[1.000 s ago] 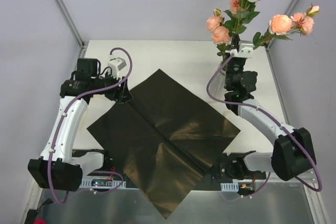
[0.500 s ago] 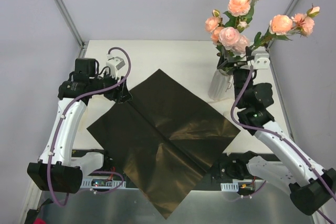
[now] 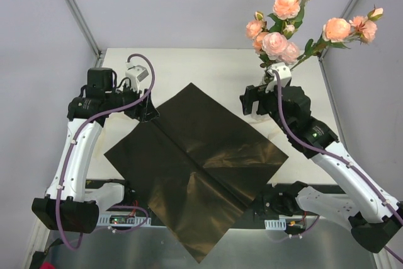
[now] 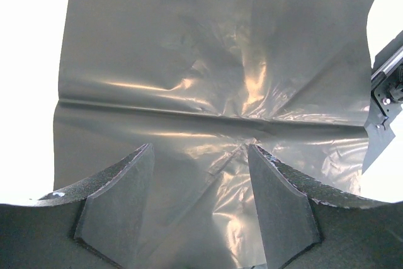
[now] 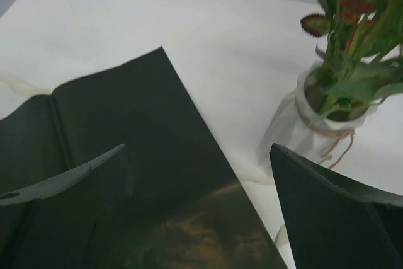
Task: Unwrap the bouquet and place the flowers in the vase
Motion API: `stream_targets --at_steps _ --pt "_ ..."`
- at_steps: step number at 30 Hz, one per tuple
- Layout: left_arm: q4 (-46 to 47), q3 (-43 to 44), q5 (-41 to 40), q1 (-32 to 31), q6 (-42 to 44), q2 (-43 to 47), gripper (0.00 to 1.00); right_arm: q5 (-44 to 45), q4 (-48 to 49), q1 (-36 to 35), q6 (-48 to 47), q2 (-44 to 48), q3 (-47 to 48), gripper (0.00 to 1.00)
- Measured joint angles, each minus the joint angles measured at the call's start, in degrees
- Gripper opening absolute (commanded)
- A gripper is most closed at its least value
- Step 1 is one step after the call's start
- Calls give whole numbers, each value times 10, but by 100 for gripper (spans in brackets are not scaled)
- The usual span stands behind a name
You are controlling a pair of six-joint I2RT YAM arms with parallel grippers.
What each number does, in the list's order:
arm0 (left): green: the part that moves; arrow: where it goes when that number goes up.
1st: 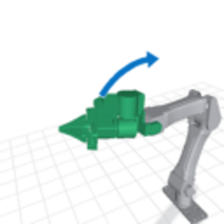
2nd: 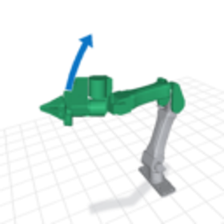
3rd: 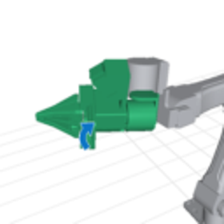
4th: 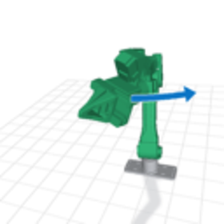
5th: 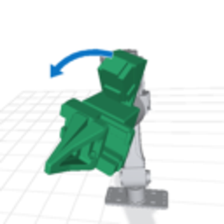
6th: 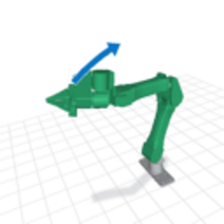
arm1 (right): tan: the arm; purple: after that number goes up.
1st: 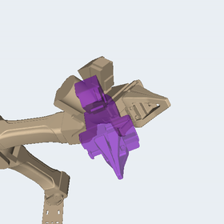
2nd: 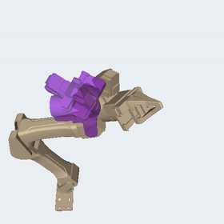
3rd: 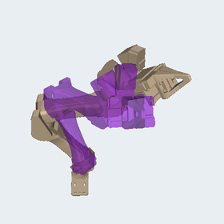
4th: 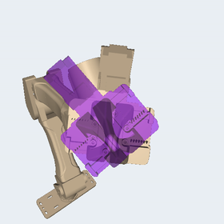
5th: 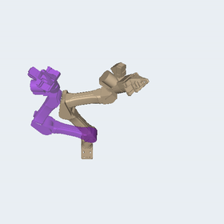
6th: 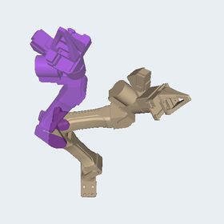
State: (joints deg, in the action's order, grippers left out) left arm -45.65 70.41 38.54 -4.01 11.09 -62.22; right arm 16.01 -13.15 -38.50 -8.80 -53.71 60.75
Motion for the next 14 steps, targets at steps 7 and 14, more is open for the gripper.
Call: stream_targets --at_steps 7,14 --pt "1 0 0 0 -6 8 62 -30 -74 0 34 1 0 96" --pt "4 0 0 0 -11 22 62 -51 -77 0 41 0 0 96"
